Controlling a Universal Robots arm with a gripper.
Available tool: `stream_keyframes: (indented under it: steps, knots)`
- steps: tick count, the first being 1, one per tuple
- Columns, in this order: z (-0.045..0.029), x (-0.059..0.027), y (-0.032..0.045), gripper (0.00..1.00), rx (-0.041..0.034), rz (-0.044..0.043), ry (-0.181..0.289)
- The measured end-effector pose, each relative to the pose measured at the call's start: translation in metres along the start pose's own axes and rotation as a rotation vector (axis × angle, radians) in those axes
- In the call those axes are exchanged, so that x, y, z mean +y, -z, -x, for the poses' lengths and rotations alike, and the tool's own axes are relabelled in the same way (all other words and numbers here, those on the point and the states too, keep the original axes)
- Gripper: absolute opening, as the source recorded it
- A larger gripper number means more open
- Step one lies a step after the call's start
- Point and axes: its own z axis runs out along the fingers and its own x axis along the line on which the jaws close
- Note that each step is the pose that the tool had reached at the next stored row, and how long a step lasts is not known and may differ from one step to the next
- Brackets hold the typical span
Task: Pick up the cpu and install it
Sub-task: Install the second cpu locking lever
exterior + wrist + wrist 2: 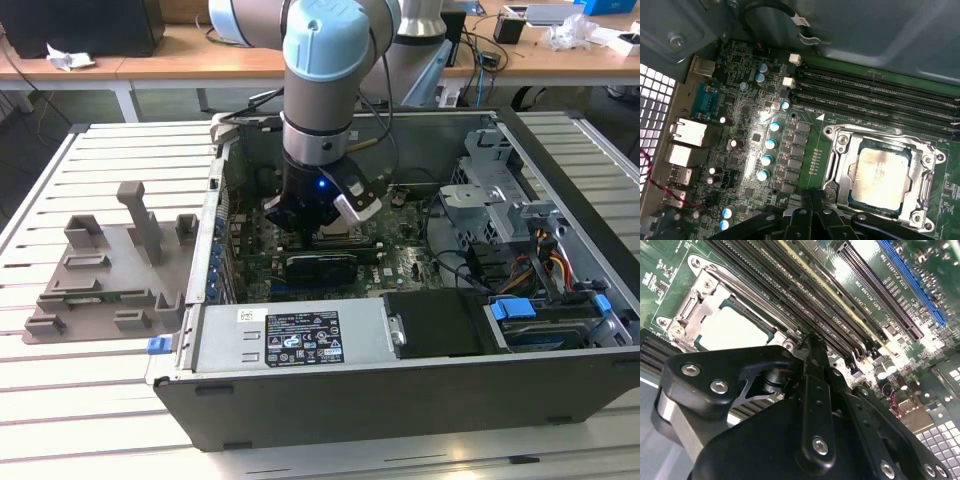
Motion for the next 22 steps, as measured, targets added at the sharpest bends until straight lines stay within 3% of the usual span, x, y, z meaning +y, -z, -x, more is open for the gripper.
stream_keyframes:
  steps: [2, 4, 5, 7, 9, 11, 15, 16, 18, 19, 20, 21, 22]
  knots:
    - [0.0012, -0.0003, 0.0, 0.11, 0.0006, 0.0, 0.0]
    - [0.0032, -0.0014, -0.0028, 0.11, 0.0094, 0.0021, -0.001]
    - [0.0032, -0.0013, -0.0028, 0.11, 0.0086, 0.0031, -0.001]
    - [0.0035, -0.0005, 0.0013, 0.11, 0.0059, 0.0052, 0.0]
    - [0.0029, 0.0008, 0.0128, 0.11, 0.0079, 0.0038, -0.001]
    - [0.0052, 0.0015, 0.0162, 0.11, 0.008, 0.0038, -0.001]
    - [0.0248, 0.0017, 0.0173, 0.11, 0.0198, 0.0064, -0.002]
    - [0.035, 0.0016, 0.0176, 0.11, 0.0278, 0.0081, -0.003]
    - [0.0452, 0.002, 0.0175, 0.11, 0.0359, 0.01, -0.003]
    - [0.0529, 0.0041, 0.0173, 0.11, 0.0408, 0.0066, -0.004]
    - [0.0562, 0.0057, 0.0174, 0.11, 0.0439, -0.0057, -0.005]
    - [0.0588, 0.0069, 0.0174, 0.11, 0.0483, -0.0253, -0.008]
    - [0.0604, 0.0077, 0.0173, 0.11, 0.0512, -0.0394, -0.009]
